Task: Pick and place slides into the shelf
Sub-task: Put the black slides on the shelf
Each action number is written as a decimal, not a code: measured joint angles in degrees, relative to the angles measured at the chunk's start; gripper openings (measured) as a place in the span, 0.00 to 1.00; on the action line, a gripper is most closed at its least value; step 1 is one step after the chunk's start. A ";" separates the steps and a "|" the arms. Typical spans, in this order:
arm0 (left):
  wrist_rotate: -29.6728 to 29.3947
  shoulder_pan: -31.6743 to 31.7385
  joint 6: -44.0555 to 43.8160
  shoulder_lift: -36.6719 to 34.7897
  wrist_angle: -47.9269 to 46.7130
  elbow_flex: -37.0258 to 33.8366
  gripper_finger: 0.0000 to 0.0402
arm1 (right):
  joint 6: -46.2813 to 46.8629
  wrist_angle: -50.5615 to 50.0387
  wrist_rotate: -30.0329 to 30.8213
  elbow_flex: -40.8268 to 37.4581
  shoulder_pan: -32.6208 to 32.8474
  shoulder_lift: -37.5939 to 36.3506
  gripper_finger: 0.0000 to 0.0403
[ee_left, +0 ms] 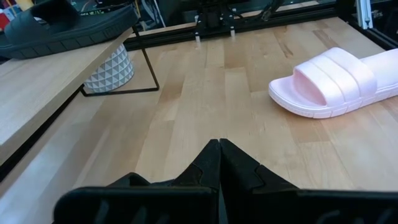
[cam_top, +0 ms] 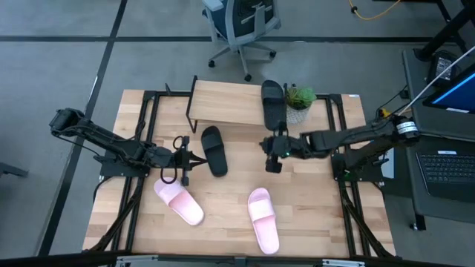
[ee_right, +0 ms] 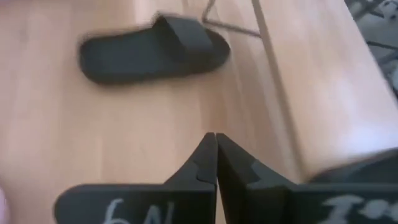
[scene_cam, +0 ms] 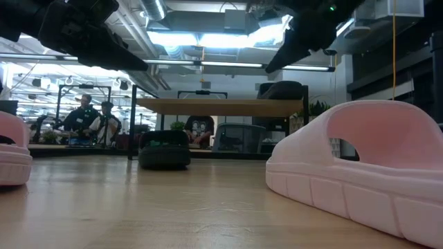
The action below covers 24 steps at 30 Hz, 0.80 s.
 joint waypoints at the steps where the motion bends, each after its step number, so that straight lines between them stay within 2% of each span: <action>1: 0.00 -0.02 -0.02 0.00 0.10 0.00 0.00 | 0.64 3.60 0.04 -2.57 0.68 -0.73 0.01; 5: 0.00 0.00 -0.03 -0.02 0.40 0.00 0.00 | 0.57 16.98 -0.48 -13.17 3.13 -5.25 0.00; 8: 0.00 -0.01 -0.09 0.00 0.53 0.00 0.00 | 0.45 23.90 -5.13 -18.44 4.41 -10.17 0.01; 14: 0.05 0.46 -0.47 -0.02 4.37 -0.02 0.00 | -2.55 29.95 -15.53 -24.75 5.43 -19.12 0.01; 18: -1.98 2.26 -0.45 0.27 4.31 1.53 0.00 | -4.05 33.38 -16.83 -28.96 5.41 -21.73 0.01; 24: -3.56 4.64 -2.82 5.85 -9.52 12.08 0.00 | -4.67 43.88 -16.83 -36.38 5.39 -22.07 0.01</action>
